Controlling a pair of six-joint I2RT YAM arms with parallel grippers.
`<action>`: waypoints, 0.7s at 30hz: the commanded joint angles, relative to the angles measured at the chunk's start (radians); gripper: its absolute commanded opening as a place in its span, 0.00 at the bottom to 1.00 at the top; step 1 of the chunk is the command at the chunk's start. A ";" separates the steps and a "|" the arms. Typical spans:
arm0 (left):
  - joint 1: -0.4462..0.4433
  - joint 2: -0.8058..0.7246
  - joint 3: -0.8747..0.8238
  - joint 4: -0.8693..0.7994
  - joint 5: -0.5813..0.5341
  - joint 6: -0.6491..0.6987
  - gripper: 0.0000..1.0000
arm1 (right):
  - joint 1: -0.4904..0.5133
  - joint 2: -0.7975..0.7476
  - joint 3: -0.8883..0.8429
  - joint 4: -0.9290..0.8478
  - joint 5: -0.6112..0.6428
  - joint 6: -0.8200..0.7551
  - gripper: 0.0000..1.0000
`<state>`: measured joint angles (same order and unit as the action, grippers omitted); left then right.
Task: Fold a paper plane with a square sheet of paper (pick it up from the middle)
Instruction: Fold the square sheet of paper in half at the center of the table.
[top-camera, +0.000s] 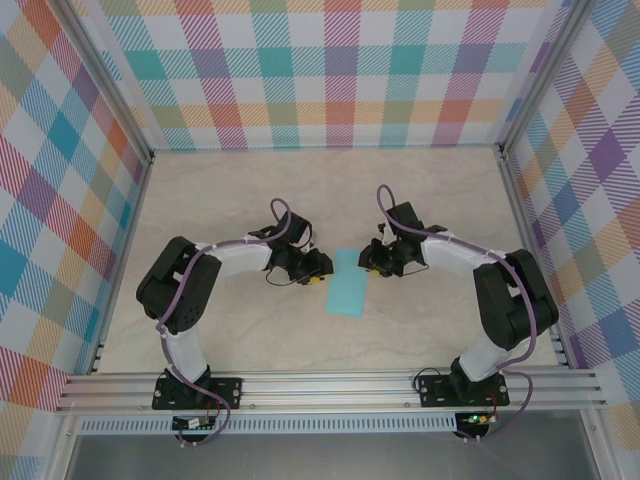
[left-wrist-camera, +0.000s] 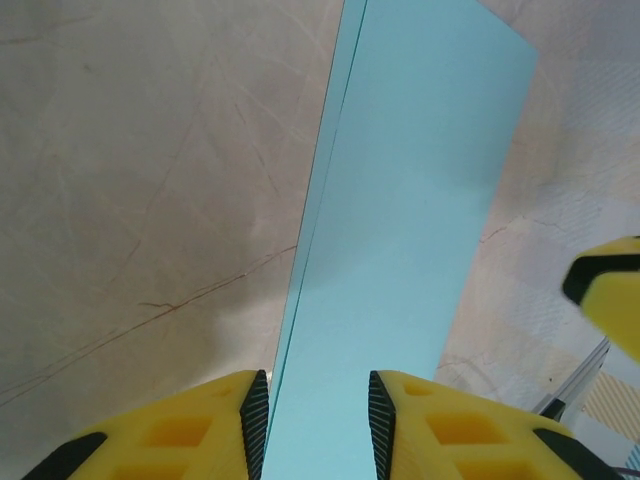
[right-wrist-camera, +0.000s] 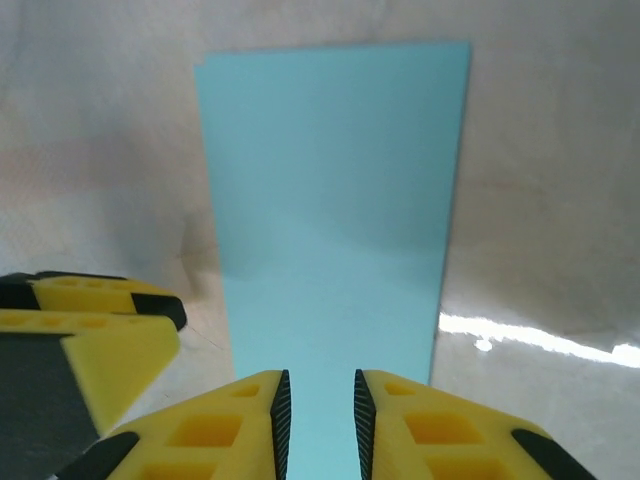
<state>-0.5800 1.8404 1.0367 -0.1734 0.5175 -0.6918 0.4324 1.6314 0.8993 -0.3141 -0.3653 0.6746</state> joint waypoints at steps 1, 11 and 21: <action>0.009 0.025 0.014 0.010 0.031 -0.010 0.35 | 0.005 -0.024 -0.063 0.076 -0.079 0.056 0.26; 0.008 0.038 0.020 -0.006 0.021 -0.002 0.35 | 0.008 -0.018 -0.127 0.121 -0.095 0.077 0.27; 0.005 0.048 0.028 -0.008 0.037 0.001 0.36 | 0.008 0.023 -0.151 0.149 -0.103 0.069 0.27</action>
<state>-0.5800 1.8725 1.0405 -0.1745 0.5346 -0.6914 0.4339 1.6352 0.7643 -0.1764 -0.4511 0.7479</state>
